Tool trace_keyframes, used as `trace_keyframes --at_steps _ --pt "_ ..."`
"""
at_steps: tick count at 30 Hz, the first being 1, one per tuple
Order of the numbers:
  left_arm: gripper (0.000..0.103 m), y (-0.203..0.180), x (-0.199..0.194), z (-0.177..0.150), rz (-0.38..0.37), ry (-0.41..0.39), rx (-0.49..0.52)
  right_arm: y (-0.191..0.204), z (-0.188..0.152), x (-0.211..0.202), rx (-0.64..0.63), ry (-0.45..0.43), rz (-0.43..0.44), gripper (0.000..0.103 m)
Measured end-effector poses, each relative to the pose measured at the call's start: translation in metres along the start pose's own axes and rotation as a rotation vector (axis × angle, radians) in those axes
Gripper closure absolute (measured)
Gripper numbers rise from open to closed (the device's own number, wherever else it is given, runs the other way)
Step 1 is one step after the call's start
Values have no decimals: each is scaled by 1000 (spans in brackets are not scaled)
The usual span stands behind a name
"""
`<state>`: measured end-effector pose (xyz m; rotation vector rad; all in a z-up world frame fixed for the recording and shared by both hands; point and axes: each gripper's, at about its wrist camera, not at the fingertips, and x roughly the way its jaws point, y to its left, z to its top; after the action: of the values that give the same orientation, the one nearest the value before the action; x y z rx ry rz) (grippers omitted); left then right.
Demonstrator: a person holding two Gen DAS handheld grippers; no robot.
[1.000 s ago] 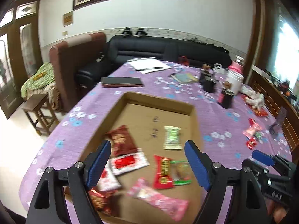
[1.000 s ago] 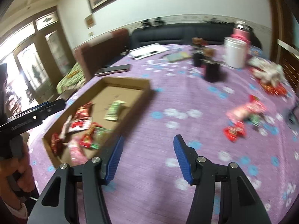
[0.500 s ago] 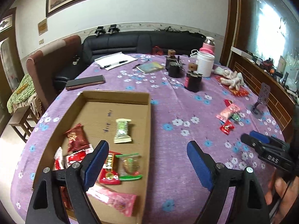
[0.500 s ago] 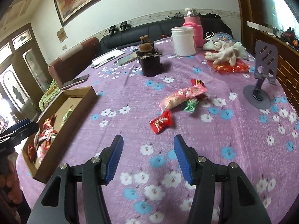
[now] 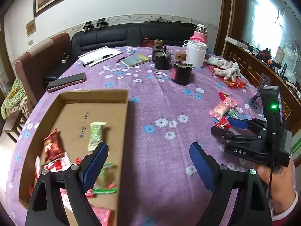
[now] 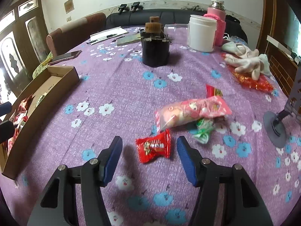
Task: Organize snacks
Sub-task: 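Move both open grippers back toward the remaining snacks, then grasp the pink candy bar with left gripper while right grasps small red packet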
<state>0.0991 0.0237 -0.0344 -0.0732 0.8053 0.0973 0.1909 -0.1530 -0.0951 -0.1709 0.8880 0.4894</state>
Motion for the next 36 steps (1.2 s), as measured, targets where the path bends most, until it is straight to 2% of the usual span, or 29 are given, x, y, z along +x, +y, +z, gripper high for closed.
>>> trace_keyframes --at_steps 1,3,5,10,15,19,25,32,33,34,35,36 --pt "12 -3 3 2 -5 4 1 0 1 0 -12 -1 -14 55" --pt "12 -8 9 6 -15 10 3 -2 1 3 -18 10 -28 73" --pt "12 -14 14 11 -16 13 14 -5 0 3 -6 19 -16 79" --pt "12 -28 25 21 -26 16 36 -13 -5 -13 21 -4 11 81" --pt "12 -62 54 41 -55 34 120 -42 -26 -60 151 -91 35 80" --pt "12 -100 83 54 -106 57 206 -65 -50 -91 254 -142 54 80" --pt "12 -149 119 59 -146 95 353 -82 -76 -102 327 -138 61 80" --pt "13 -171 142 68 -176 123 414 -90 -88 -100 359 -125 76 80" --pt "16 -173 143 69 -184 122 419 -90 -89 -100 360 -124 78 80" --pt "29 -175 144 70 -191 124 424 -90 -90 -100 362 -124 81 80" --pt "59 -177 146 70 -192 133 428 -90 -90 -99 364 -123 83 80" --pt "69 -180 149 69 -192 154 435 -91 -90 -99 365 -122 82 80"
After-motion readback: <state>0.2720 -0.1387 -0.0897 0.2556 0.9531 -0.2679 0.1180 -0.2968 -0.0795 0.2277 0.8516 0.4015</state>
